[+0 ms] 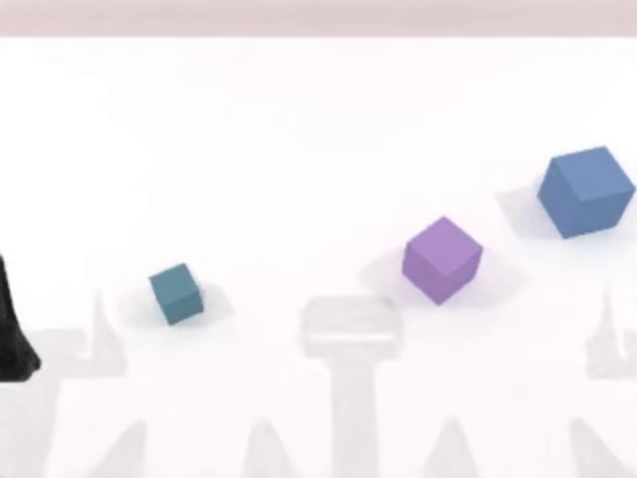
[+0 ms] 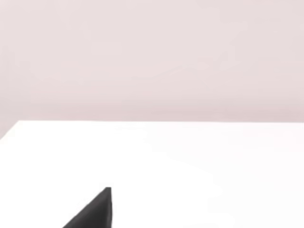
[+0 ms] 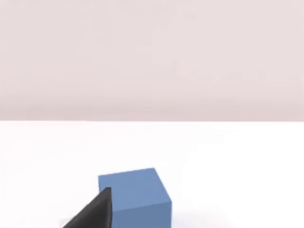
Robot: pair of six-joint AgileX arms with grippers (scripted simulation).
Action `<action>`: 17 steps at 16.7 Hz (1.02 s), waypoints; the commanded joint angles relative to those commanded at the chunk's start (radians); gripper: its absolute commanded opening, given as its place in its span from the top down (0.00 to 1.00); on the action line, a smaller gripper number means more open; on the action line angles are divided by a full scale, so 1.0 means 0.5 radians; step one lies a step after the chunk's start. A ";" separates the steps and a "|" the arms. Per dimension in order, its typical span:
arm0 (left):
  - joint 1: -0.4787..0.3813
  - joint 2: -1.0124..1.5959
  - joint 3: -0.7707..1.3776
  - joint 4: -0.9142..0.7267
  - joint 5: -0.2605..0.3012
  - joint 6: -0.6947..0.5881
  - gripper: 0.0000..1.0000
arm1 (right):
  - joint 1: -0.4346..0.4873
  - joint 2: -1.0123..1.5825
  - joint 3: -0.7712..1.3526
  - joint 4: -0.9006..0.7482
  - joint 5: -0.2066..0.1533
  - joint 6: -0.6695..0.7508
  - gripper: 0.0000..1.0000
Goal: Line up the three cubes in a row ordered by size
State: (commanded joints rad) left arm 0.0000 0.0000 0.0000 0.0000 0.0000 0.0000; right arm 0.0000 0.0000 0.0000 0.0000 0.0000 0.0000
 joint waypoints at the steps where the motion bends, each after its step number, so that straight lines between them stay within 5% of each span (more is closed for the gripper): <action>1: 0.000 0.000 0.000 0.000 0.000 0.000 0.00 | 0.000 0.000 0.000 0.000 0.000 0.000 0.00; 8: -0.092 0.441 0.402 -0.264 -0.001 0.180 0.00 | 0.000 0.000 0.000 0.000 0.000 0.000 0.00; 17: -0.419 2.191 1.645 -1.273 0.006 0.825 0.00 | 0.000 0.000 0.000 0.000 0.000 0.000 0.00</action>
State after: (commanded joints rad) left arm -0.2095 1.0954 0.8225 -0.6366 0.0028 0.4125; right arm 0.0000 0.0000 0.0000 0.0000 0.0000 0.0000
